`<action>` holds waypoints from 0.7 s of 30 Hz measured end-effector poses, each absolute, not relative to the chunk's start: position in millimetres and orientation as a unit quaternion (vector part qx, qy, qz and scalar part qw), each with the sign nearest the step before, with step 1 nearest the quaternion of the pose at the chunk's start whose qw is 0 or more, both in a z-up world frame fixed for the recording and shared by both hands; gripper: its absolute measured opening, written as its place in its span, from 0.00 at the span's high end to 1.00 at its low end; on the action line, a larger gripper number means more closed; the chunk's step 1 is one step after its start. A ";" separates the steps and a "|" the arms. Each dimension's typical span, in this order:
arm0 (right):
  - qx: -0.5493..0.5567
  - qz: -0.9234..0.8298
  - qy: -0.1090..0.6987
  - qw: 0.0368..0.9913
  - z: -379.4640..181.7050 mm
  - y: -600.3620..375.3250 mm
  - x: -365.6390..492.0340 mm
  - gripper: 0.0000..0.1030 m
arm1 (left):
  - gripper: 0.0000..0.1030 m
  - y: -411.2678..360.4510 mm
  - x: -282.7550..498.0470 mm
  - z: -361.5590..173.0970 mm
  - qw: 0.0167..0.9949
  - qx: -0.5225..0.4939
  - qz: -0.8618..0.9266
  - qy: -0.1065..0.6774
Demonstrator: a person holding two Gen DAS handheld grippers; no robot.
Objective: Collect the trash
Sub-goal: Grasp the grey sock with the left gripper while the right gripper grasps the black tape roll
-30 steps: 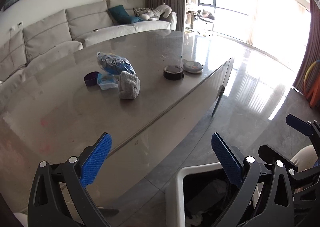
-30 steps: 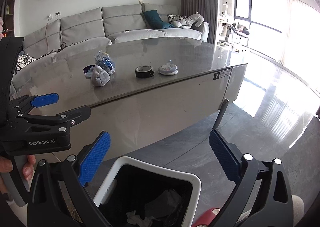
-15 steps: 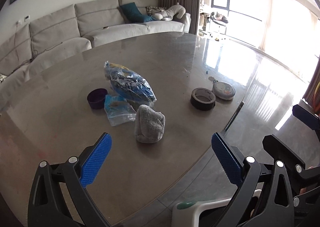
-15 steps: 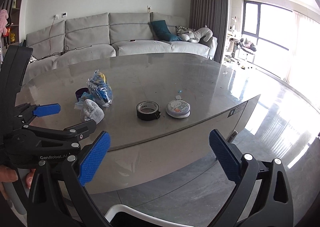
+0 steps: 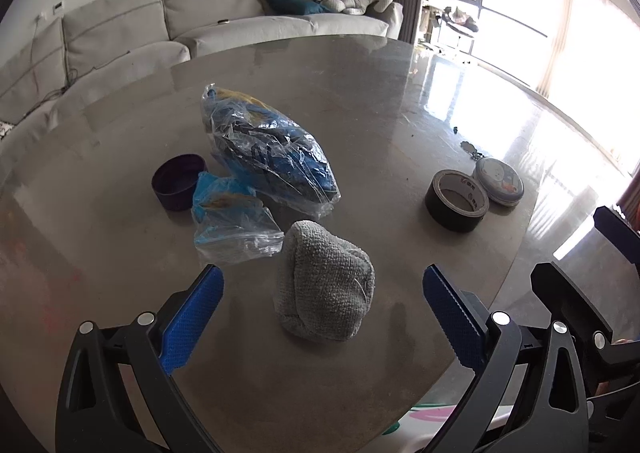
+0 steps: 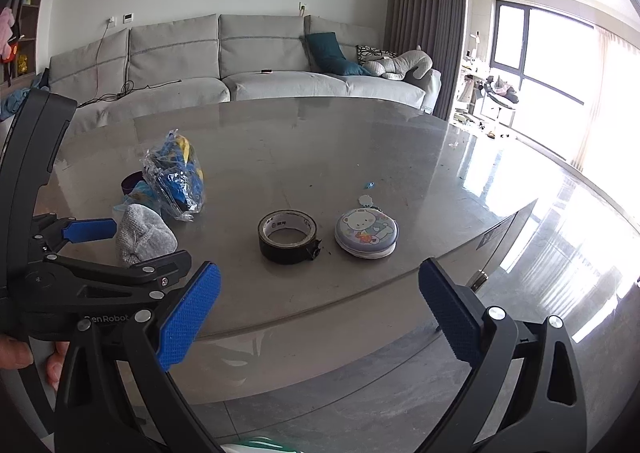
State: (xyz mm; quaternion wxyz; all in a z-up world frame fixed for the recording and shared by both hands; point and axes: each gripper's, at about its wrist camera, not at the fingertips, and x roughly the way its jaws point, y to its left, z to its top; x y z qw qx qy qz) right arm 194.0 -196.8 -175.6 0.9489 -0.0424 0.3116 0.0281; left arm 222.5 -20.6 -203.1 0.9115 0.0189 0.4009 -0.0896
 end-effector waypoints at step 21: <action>-0.016 0.052 0.307 0.950 -181.9 -189.5 213.5 0.04 | 0.76 -20.9 206.1 -178.4 0.931 0.054 -0.093 0.349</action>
